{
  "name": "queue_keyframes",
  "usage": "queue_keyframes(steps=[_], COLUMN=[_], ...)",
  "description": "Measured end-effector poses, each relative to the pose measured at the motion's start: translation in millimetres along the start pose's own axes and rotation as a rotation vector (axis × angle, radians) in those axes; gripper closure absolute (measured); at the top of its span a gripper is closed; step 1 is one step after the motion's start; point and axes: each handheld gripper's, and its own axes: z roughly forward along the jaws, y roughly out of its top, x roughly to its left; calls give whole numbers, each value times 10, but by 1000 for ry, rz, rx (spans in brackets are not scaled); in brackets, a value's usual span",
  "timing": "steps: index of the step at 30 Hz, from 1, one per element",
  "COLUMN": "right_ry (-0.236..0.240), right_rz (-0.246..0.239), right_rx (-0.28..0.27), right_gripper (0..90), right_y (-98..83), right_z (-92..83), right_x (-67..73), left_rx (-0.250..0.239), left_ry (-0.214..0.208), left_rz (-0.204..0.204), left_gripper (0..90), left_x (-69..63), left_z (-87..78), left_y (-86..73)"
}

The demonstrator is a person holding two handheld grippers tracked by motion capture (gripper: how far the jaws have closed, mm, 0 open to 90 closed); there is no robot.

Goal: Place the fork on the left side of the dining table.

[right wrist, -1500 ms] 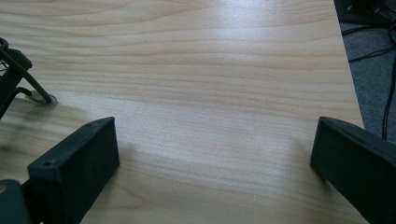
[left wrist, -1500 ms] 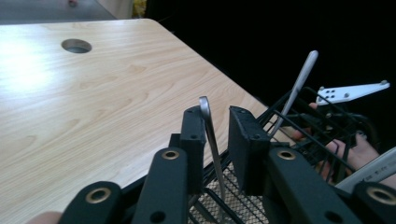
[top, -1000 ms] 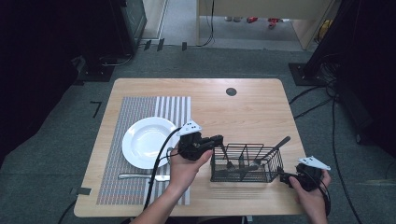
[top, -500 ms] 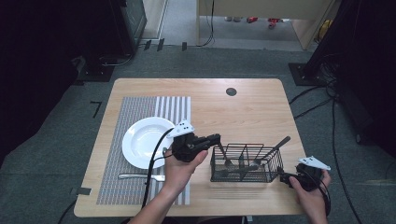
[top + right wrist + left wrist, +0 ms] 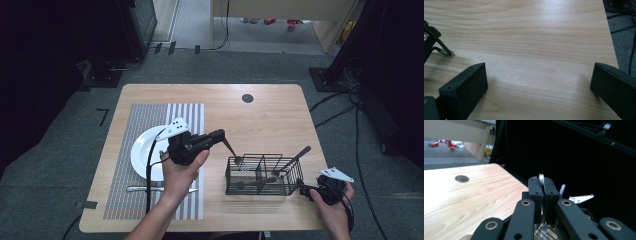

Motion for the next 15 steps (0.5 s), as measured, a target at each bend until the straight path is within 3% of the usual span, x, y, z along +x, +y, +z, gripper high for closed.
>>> queue_keyframes(steps=[4, 11, 15], right_ry=[0, 0, 0], right_rz=[0, 0, 0], right_rx=[0, 0, 0], right_gripper=[8, 8, 8], right_y=[0, 0, 0], right_z=[0, 0, 0], right_x=[0, 0, 0], left_rx=[-18, -73, -119], left_ry=[-29, -11, 12], left_rz=[-52, -59, -37], left_gripper=[889, 889, 891], left_x=[84, 214, 250], left_z=[-31, -122, -194], left_y=[104, 240, 299])
